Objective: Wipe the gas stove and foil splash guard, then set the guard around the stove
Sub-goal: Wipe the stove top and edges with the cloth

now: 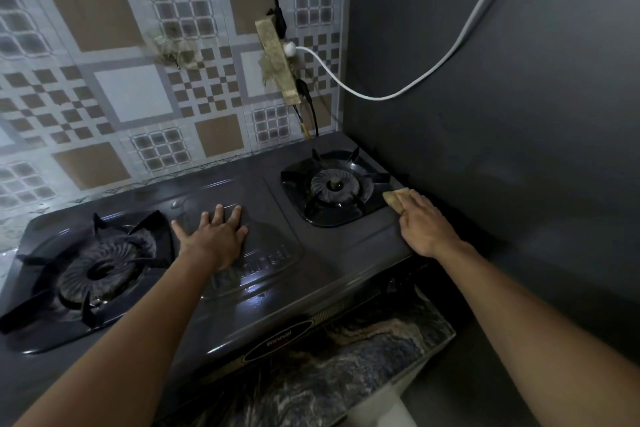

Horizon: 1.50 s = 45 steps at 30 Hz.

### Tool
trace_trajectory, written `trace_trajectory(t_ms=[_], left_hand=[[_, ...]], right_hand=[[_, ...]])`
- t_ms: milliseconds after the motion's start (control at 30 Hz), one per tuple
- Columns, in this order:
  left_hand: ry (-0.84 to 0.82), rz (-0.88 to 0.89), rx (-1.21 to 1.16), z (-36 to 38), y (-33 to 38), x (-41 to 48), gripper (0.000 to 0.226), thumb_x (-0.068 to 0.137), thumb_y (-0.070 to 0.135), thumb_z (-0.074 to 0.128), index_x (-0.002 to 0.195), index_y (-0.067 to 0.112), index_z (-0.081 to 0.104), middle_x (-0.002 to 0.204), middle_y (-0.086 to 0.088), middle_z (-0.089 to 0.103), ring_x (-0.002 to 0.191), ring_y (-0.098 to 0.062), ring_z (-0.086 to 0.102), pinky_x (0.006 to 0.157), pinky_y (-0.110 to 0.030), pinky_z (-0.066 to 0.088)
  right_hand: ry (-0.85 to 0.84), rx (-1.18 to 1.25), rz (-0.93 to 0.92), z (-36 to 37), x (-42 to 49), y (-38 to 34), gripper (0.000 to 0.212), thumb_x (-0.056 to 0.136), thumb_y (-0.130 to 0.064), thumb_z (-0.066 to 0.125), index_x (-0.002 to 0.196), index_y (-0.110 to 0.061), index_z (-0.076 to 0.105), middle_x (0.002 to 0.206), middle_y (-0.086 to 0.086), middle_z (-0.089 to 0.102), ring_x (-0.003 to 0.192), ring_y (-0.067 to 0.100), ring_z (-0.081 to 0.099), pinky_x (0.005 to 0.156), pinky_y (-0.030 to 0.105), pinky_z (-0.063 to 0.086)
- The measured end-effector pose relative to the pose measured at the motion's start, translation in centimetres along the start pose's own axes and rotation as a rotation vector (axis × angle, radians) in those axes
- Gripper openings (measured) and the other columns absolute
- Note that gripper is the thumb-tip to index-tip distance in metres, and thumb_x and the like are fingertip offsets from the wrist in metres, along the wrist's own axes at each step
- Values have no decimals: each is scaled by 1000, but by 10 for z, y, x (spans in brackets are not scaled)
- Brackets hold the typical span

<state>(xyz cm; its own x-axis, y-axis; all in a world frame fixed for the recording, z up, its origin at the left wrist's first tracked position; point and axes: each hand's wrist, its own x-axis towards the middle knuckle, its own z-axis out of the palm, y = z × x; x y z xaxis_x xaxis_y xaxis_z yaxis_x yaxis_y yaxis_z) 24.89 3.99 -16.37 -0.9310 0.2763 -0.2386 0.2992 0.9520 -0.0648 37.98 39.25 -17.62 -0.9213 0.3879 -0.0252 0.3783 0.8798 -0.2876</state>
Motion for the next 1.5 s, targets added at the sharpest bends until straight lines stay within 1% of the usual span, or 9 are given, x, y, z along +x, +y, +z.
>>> trace_trajectory(t_ms=[400,700,833,933,1067,1200,1333,1433,1500], left_hand=[[6,-2,16,0,0,1,60,103,53,13,157,33,-4,167,1,-5,154,-28,-1,108,-79,0],[-13,38,-23,-10,-3,-7,59,105,48,20,158,33,0,167,-1,-3,153,-31,1,109,-78,-1],[58,87,-104,-15,-23,-27,56,106,45,22,158,36,4,167,-2,0,153,-31,2,114,-72,4],[162,135,-122,-24,-43,-42,55,106,42,26,158,32,12,166,-6,11,153,-31,9,116,-67,9],[277,61,-145,-29,-106,-75,52,105,38,27,157,31,21,164,-6,21,151,-31,16,116,-63,19],[297,-103,-185,-15,-179,-113,51,104,38,31,154,34,28,162,-4,27,148,-30,25,112,-61,29],[194,-291,-317,22,-243,-159,56,102,36,40,155,25,28,159,-10,32,142,-37,34,110,-59,33],[106,-368,-459,43,-255,-199,52,106,33,32,155,14,30,157,-17,36,143,-37,35,115,-42,29],[71,-365,-622,54,-254,-219,50,107,36,30,152,17,37,154,-13,41,143,-31,37,113,-35,29]], right_hand=[[47,11,35,10,6,3,58,97,-21,35,154,-15,28,161,12,24,143,31,28,118,44,24],[54,3,-13,28,-40,-28,55,102,-21,33,156,-18,25,165,9,17,151,30,15,121,48,12],[81,-7,-61,41,-64,-66,53,102,-24,34,154,-19,29,164,10,23,149,31,20,118,49,16],[92,-62,-70,48,-73,-85,55,100,-30,30,154,-19,30,162,9,26,147,31,25,116,49,22],[52,-98,-159,57,-93,-131,56,103,-31,32,157,-19,21,165,7,20,149,28,22,117,45,21],[14,-91,-212,69,-110,-179,60,103,-32,31,158,-15,14,166,9,14,150,28,19,119,45,18],[-30,-87,-282,79,-122,-216,62,101,-32,31,158,-16,12,167,8,11,151,29,16,119,47,17],[-70,-57,-376,91,-140,-254,64,99,-35,26,159,-17,10,168,6,7,152,28,12,121,48,14],[-102,-20,-433,99,-154,-281,64,100,-33,29,159,-16,10,168,6,5,152,29,10,122,48,12]])
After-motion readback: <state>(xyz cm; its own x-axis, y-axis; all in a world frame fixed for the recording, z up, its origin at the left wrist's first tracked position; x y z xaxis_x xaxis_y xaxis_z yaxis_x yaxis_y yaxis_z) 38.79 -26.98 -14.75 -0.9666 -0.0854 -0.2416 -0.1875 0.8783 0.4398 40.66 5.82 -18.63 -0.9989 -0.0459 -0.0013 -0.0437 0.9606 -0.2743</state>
